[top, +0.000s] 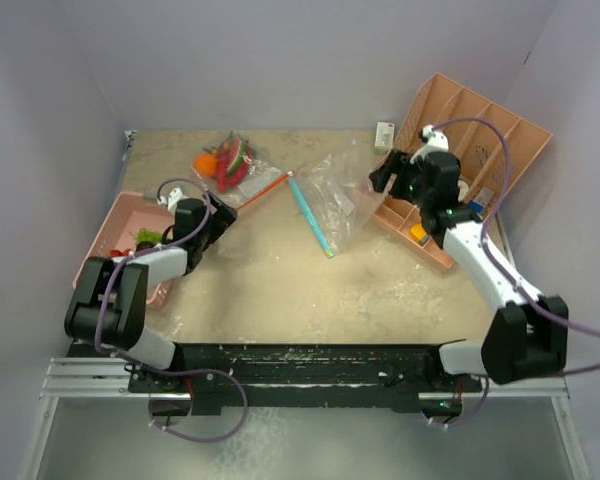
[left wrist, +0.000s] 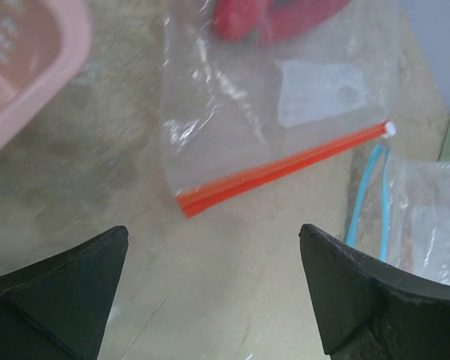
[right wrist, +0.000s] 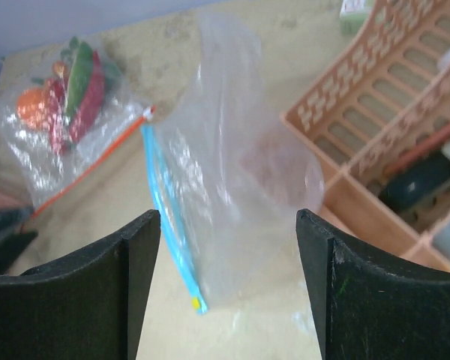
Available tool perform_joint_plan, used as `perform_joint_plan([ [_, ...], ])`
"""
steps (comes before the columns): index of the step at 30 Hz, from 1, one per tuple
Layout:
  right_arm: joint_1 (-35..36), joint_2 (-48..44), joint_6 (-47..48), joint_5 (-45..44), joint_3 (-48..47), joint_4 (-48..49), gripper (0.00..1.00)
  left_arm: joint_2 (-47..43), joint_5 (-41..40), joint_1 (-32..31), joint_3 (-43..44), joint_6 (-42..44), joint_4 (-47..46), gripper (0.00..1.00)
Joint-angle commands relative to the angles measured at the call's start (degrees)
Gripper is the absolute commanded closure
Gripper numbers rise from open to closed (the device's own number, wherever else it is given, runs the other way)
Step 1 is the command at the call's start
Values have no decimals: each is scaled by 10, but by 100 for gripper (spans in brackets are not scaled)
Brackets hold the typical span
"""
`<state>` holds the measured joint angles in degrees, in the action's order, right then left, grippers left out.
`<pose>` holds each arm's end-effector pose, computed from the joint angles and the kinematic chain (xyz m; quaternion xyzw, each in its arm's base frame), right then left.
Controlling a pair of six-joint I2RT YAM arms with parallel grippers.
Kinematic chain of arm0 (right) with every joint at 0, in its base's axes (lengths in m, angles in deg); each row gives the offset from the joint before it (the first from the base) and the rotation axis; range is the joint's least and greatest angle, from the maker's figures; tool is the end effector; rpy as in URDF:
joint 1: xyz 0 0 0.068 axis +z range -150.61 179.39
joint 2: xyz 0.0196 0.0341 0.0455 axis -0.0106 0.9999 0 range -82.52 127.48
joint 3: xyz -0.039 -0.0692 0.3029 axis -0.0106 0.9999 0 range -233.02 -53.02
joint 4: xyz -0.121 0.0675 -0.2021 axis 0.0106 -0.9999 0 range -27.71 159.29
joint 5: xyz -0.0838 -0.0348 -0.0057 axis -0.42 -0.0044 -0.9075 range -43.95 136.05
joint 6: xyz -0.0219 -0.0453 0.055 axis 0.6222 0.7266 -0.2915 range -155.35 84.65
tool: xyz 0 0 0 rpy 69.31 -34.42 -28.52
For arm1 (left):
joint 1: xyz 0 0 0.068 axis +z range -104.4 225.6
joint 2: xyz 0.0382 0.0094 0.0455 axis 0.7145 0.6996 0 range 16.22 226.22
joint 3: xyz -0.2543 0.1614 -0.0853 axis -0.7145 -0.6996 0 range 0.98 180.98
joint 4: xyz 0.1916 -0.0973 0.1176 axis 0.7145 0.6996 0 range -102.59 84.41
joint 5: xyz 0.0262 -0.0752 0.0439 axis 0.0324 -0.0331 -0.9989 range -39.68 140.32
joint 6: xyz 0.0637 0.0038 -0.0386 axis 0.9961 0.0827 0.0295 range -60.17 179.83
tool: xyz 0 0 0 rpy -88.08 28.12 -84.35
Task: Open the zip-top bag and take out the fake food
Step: Place the zipper food storage bag at the center of the board, then pick up the zipper food storage bag at the center of the board.
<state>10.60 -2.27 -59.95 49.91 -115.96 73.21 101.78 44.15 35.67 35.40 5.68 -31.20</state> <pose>0.3287 0.0694 0.3726 0.0707 0.7814 0.2156 0.5813 0.2973 -0.0452 0.2053 -0.3534 0.8015 -0.2147 0.4320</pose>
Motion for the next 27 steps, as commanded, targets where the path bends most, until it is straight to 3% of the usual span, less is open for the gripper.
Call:
perform_joint_plan([
  [1, 1, -96, -18, 35, 117, 10, 25, 63, -4, 1, 67, -34, -94, 1],
  [8, 1, -242, -35, 56, 205, -34, 25, 163, -17, 0, 117, -93, -162, 1],
  [15, 1, -245, -19, 66, 193, -74, 27, 214, -49, -5, 175, -108, -132, 11],
  [19, 1, -230, -14, 71, 196, -72, 28, 225, -49, -7, 190, -117, -122, 22],
  [23, 1, -219, -20, 74, 203, -52, 29, 228, -48, -10, 196, -108, -125, 46],
  [27, 1, -220, -21, 70, 206, -47, 30, 213, -32, -12, 200, -79, -123, 85],
])
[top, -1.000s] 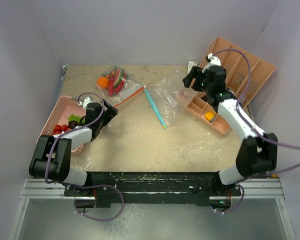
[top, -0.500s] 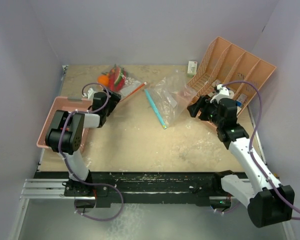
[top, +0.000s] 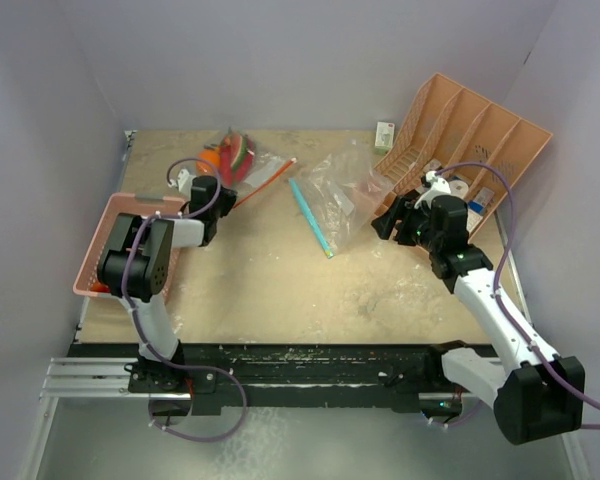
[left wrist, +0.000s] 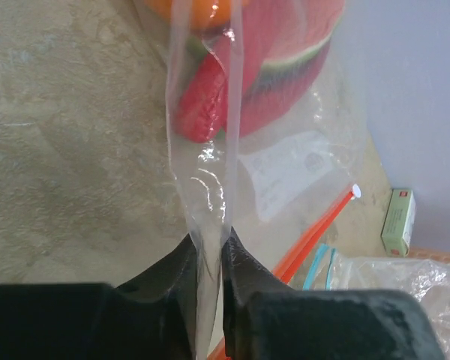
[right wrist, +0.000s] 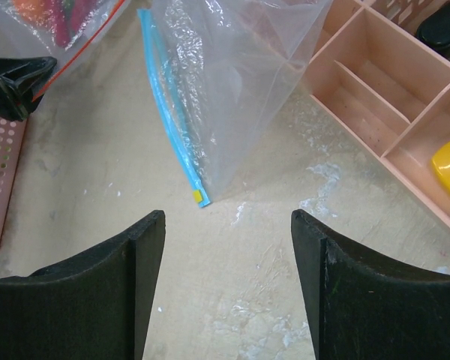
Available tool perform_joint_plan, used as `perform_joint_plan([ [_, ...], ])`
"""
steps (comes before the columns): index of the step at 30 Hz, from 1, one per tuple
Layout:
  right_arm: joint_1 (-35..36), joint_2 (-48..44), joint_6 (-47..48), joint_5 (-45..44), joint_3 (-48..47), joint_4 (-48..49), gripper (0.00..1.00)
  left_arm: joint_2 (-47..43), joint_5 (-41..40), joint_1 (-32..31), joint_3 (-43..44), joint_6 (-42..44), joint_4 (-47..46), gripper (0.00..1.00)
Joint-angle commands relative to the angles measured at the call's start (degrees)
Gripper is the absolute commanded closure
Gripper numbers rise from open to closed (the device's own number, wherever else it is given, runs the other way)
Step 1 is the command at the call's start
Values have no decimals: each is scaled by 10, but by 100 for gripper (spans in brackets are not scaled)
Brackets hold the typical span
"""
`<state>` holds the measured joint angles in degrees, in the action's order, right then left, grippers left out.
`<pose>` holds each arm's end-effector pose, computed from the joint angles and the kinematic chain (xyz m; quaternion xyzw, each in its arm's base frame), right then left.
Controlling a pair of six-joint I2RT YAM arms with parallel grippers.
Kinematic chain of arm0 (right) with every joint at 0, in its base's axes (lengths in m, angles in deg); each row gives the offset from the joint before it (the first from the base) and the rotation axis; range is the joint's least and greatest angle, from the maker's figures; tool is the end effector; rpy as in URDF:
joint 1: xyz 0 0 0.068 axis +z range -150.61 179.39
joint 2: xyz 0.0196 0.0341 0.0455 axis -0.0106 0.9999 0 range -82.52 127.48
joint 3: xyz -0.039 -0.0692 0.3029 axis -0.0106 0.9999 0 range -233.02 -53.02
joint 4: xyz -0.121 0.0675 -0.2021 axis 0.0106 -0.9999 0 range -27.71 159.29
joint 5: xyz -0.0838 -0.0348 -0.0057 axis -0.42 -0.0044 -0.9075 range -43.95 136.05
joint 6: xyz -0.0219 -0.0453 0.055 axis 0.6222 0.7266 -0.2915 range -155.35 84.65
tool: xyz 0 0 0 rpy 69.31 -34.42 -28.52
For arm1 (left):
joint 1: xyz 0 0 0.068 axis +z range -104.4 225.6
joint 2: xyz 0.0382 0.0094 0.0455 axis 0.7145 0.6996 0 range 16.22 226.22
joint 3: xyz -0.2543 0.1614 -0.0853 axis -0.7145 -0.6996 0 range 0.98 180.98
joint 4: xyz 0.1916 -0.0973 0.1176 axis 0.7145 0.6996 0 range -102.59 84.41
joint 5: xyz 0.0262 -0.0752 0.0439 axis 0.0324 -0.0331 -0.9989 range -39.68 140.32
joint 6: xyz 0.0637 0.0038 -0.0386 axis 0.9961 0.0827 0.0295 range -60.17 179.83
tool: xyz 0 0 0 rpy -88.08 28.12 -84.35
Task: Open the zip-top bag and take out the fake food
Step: Pick up the zipper food storage bag at the center of the board.
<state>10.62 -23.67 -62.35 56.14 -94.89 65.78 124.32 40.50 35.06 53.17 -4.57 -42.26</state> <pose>0.2176 0.0543 0.3185 0.0627 0.8176 0.2542 0.5128 0.4087 -0.0652 0.1891 -0.4234 0.7338 -0.2624 0.4619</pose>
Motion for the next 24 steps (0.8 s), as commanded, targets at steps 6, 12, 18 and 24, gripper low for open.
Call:
perform_joint_plan([
  [6, 1, -15, -6, 7, 7, 32, 31, -92, 48, -17, -16, 77, -54, 100],
  [12, 1, -25, -21, 26, 19, 43, 32, -215, 53, -60, -74, 120, -40, 100],
  [18, 1, -53, -1, 24, 26, 34, 32, -344, 37, -117, -144, 118, -5, 100],
  [24, 1, -68, 4, 38, 37, 34, 30, -457, 60, -153, -242, 79, 16, 100],
])
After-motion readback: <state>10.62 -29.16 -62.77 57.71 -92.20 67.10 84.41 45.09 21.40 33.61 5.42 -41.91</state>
